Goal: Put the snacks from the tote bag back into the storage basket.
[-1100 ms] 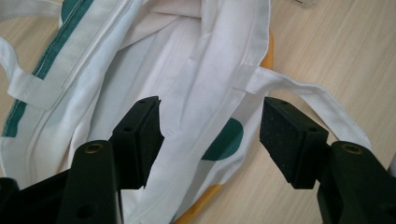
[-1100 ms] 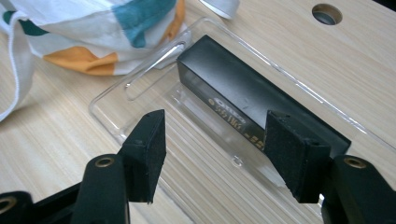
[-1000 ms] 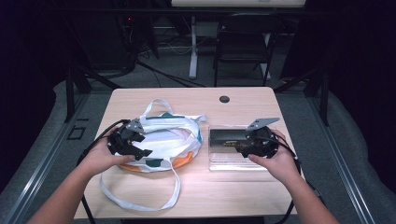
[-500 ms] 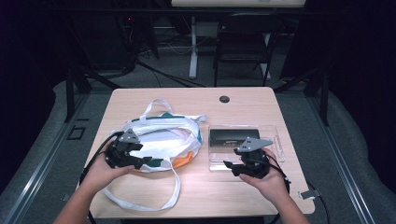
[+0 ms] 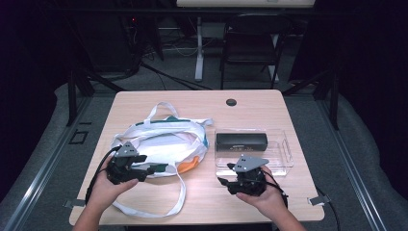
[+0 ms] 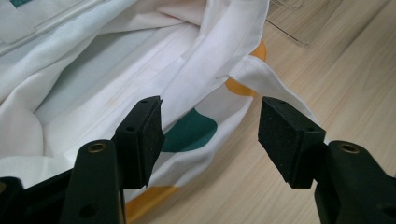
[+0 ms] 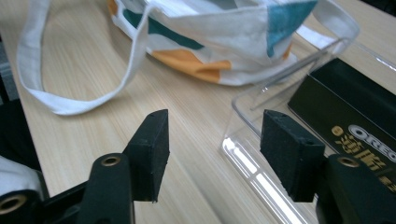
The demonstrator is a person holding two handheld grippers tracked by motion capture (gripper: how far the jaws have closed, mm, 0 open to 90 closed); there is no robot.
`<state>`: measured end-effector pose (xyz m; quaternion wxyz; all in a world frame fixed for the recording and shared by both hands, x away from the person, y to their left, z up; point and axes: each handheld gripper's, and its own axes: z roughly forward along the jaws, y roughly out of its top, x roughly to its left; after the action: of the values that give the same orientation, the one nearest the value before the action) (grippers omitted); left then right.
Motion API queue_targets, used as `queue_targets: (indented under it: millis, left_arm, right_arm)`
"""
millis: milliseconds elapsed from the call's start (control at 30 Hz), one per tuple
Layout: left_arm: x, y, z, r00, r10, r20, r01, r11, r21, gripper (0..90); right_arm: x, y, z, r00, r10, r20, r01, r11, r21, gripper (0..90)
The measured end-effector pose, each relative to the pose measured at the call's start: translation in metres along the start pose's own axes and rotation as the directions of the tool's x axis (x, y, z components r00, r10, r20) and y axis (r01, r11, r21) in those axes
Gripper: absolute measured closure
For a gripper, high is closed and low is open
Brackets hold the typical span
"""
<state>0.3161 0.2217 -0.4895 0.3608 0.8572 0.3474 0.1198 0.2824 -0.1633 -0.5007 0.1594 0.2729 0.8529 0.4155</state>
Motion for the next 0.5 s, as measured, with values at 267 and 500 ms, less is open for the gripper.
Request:
queue_targets:
  millis: [267, 500]
  left_arm:
    - [0.000, -0.009, -0.001, 0.9997, -0.012, -0.022, 0.012, 0.9998, -0.016, 39.9]
    - [0.001, -0.017, -0.001, 0.9992, -0.028, -0.030, 0.027, 0.9989, -0.038, 39.8]
  right_arm:
    - [0.010, -0.005, 0.007, 0.9959, -0.017, -0.089, 0.017, 1.000, 0.001, 41.6]
    - [0.016, -0.011, 0.019, 0.9945, -0.015, -0.104, 0.008, 0.998, -0.063, 41.4]
